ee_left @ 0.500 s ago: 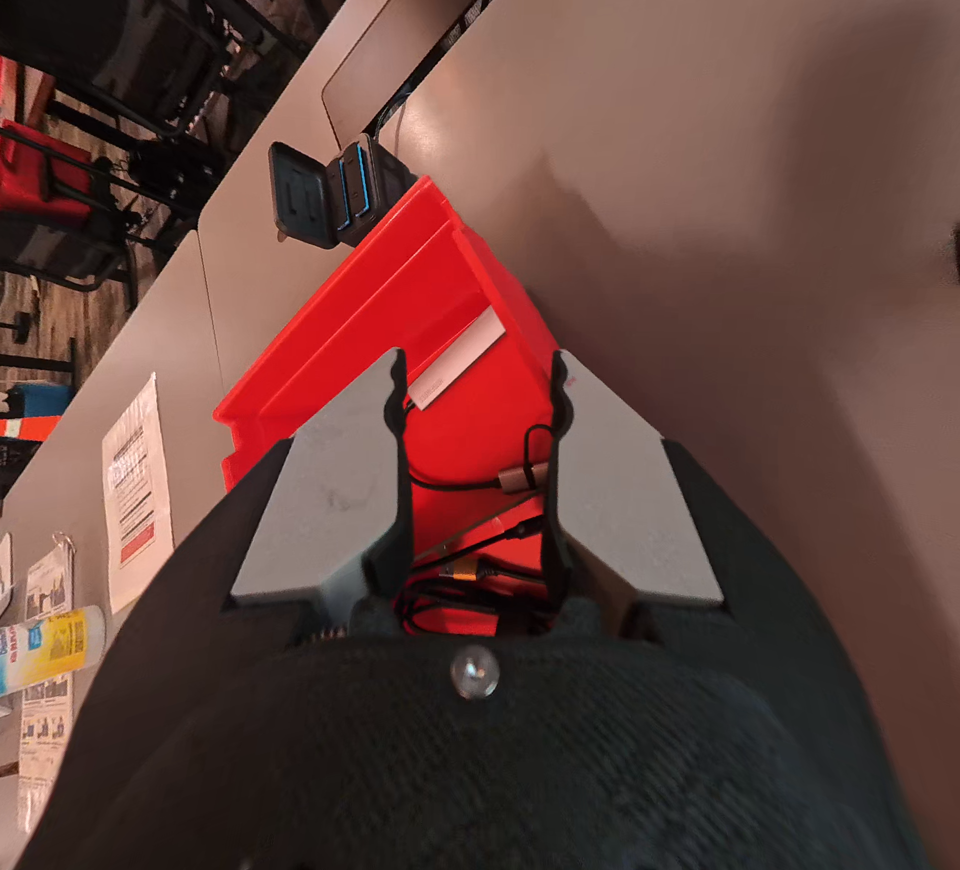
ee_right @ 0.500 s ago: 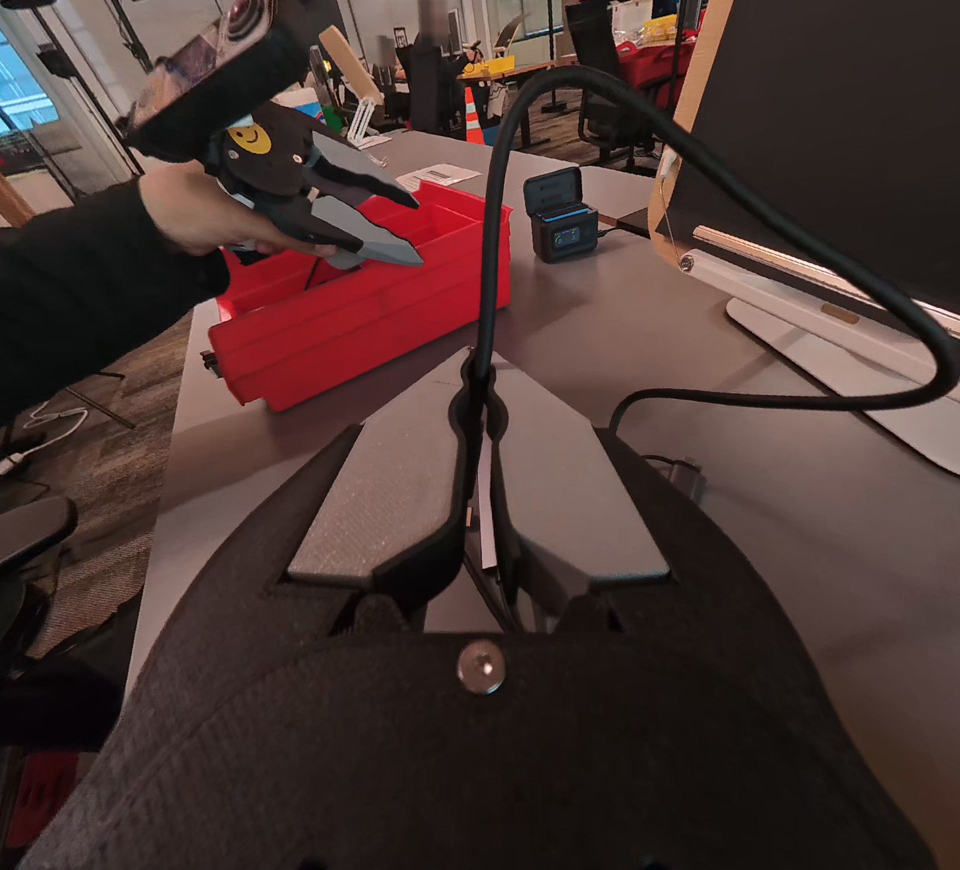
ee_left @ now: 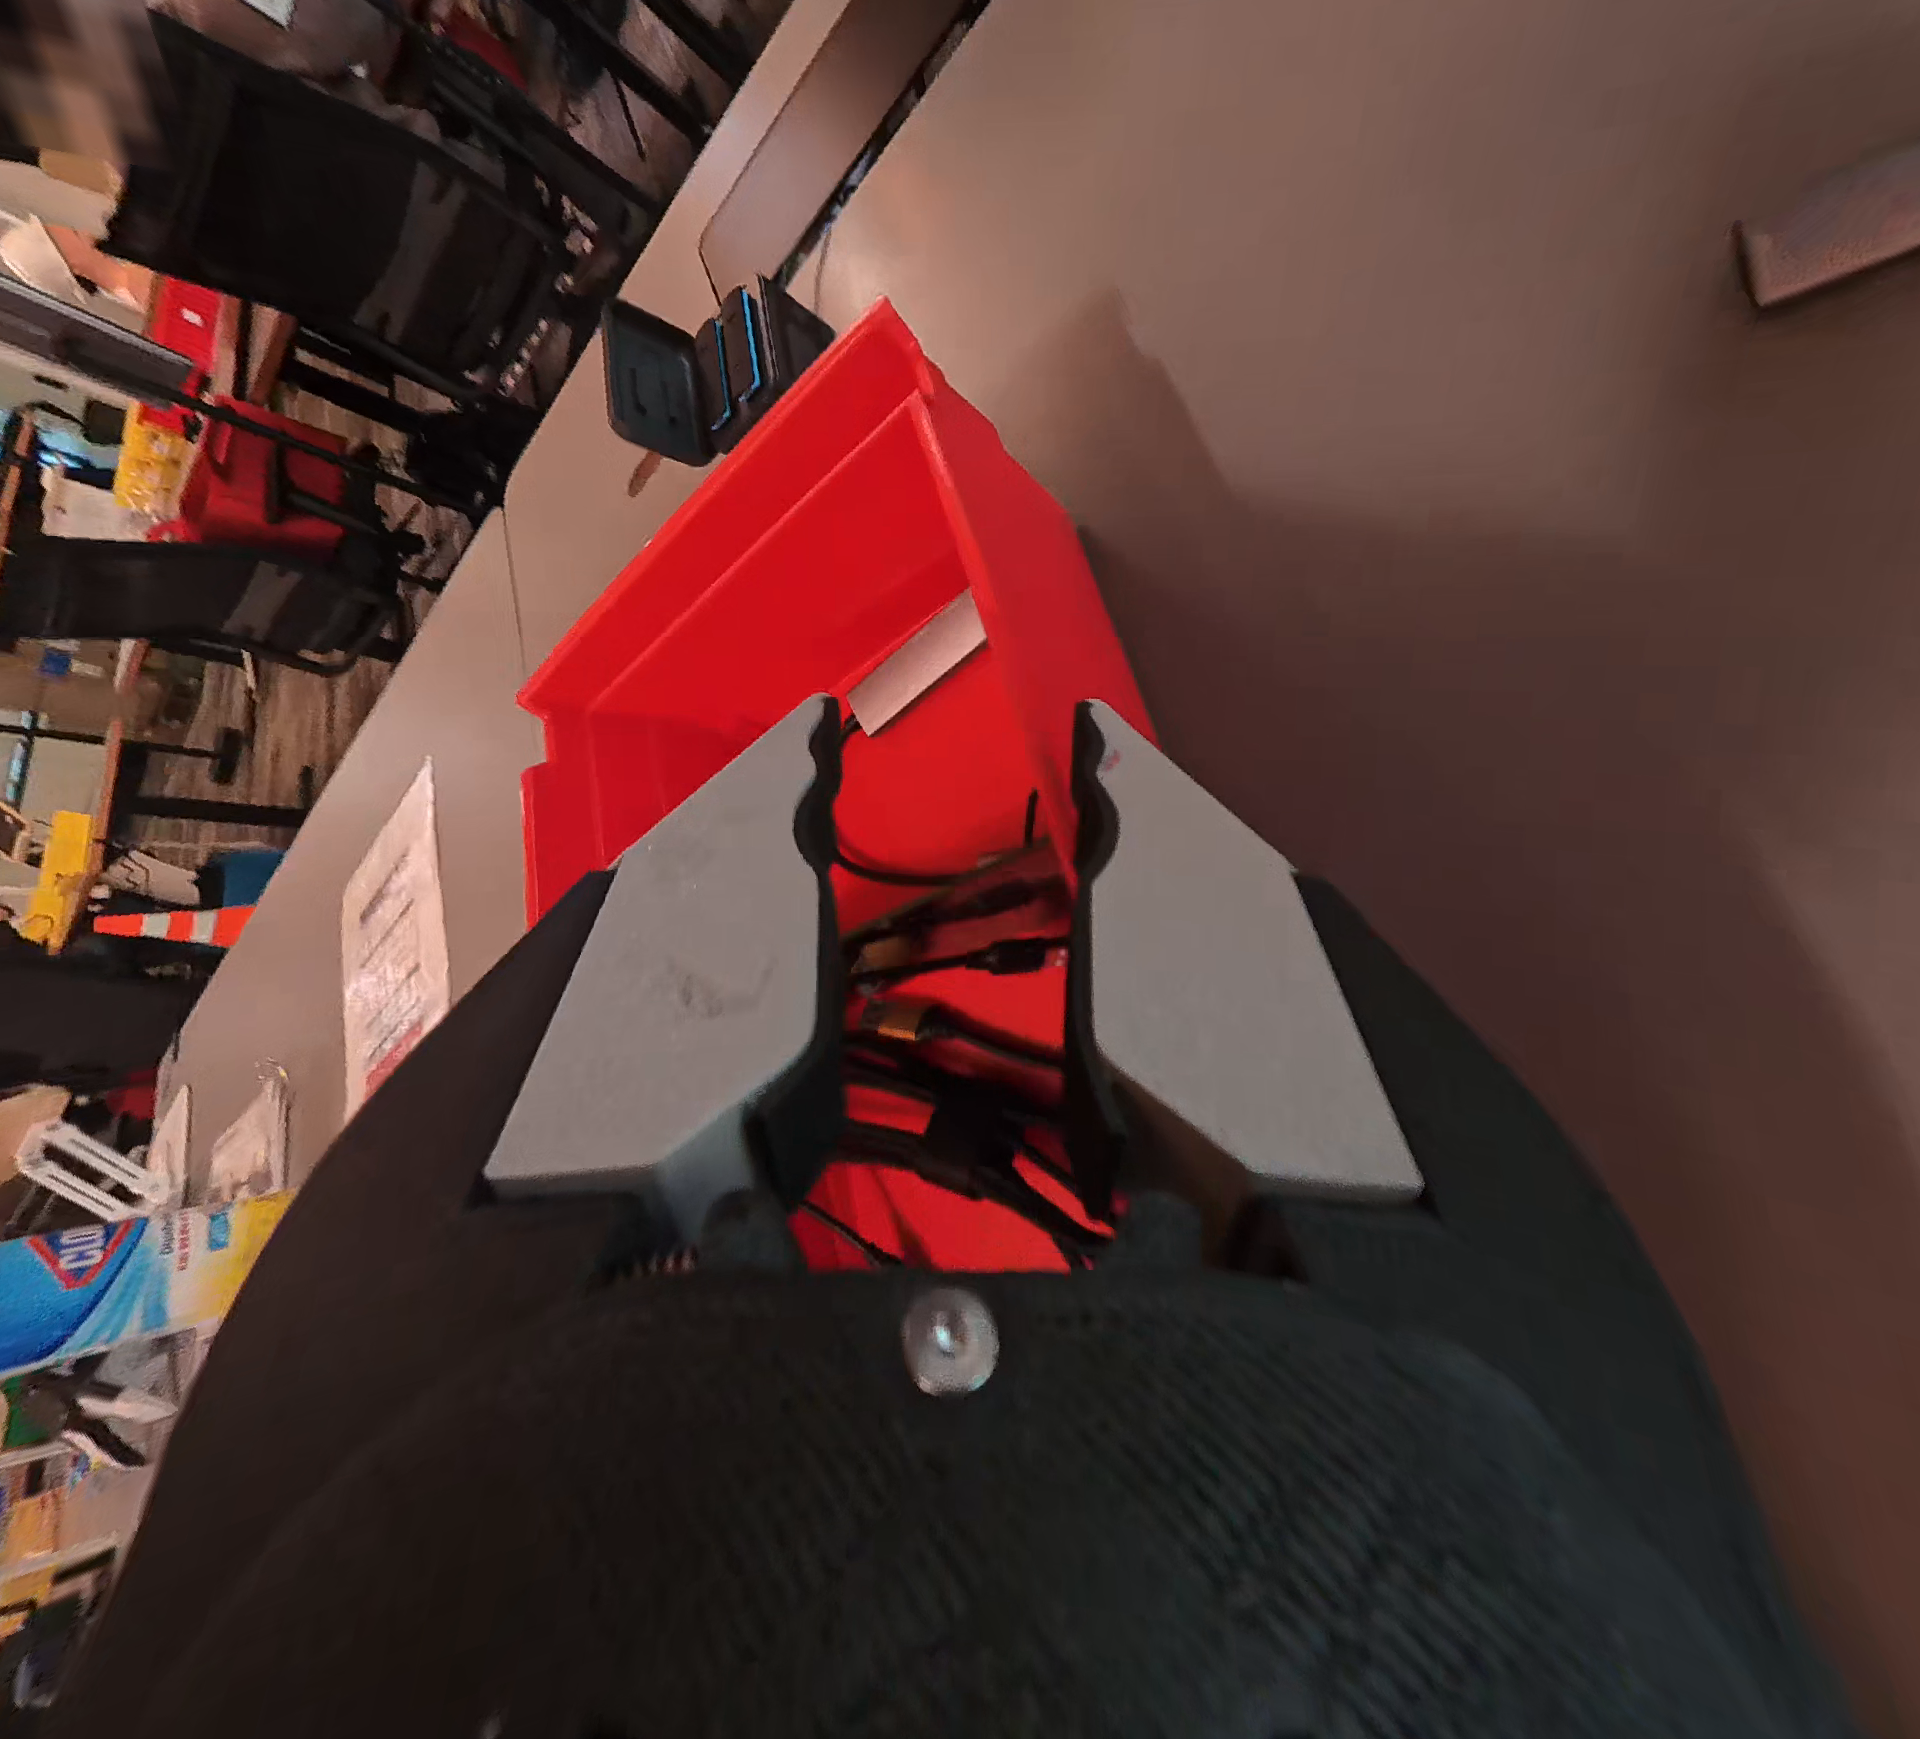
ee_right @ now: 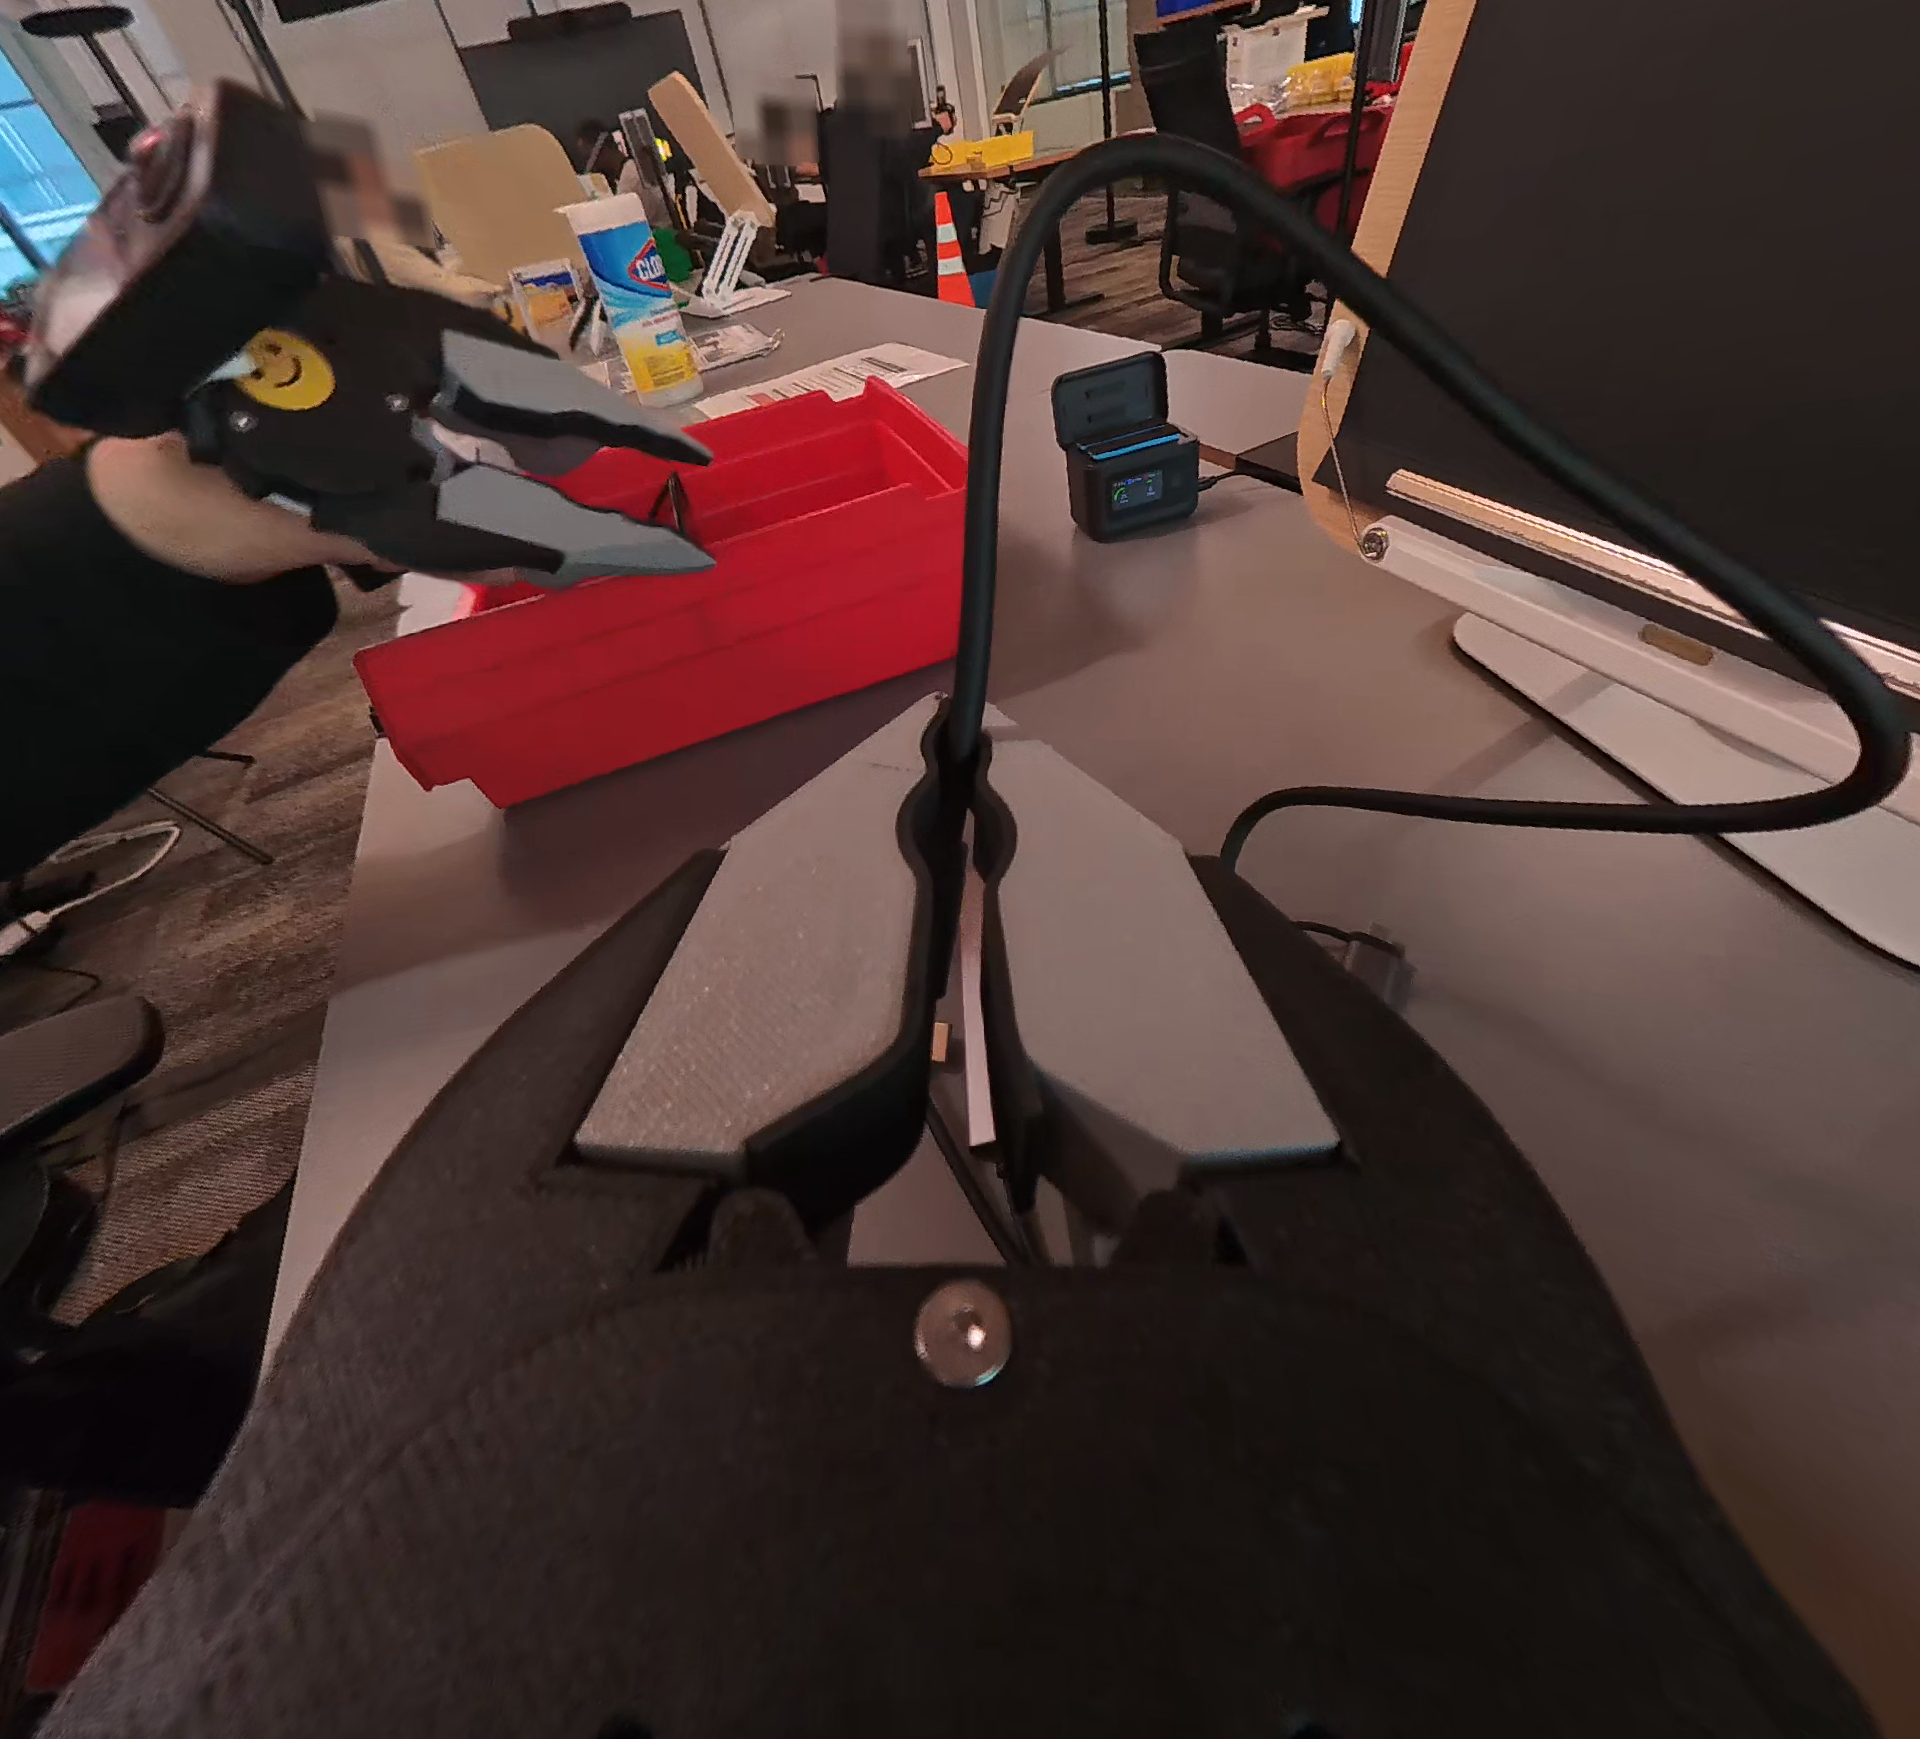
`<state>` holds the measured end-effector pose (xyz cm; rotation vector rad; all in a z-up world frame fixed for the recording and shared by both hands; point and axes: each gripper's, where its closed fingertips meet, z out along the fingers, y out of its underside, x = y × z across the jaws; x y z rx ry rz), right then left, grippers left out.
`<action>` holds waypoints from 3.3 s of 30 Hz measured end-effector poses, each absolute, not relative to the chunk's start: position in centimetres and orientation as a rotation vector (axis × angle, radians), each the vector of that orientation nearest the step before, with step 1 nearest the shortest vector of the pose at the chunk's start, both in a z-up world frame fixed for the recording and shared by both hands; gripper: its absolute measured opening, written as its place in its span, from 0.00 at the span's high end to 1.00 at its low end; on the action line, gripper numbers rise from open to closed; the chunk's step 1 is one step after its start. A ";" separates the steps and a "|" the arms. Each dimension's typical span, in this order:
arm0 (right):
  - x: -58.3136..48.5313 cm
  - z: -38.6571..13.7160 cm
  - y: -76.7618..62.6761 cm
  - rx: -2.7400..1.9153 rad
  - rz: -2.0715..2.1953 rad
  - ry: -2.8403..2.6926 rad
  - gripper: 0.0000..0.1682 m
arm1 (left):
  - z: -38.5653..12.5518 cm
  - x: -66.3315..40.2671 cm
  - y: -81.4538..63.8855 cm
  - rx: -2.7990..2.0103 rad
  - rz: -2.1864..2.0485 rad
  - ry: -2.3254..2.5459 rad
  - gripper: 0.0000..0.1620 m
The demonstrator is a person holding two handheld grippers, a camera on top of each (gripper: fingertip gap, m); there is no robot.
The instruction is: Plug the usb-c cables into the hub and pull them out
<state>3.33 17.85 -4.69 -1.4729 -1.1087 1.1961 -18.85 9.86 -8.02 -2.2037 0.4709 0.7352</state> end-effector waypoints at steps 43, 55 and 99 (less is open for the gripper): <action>3.0 -5.6 18.0 -1.495 1.205 -1.128 1.00 | -7.2 -7.1 11.5 -2.133 0.130 0.818 0.71; 3.0 -12.2 19.6 -1.809 1.003 -1.250 1.00 | -19.1 -2.6 17.7 -2.208 -0.086 1.498 0.81; 1.5 -17.3 17.2 -1.685 0.800 -1.686 0.89 | -14.3 -0.8 16.3 -1.666 -0.130 1.267 1.00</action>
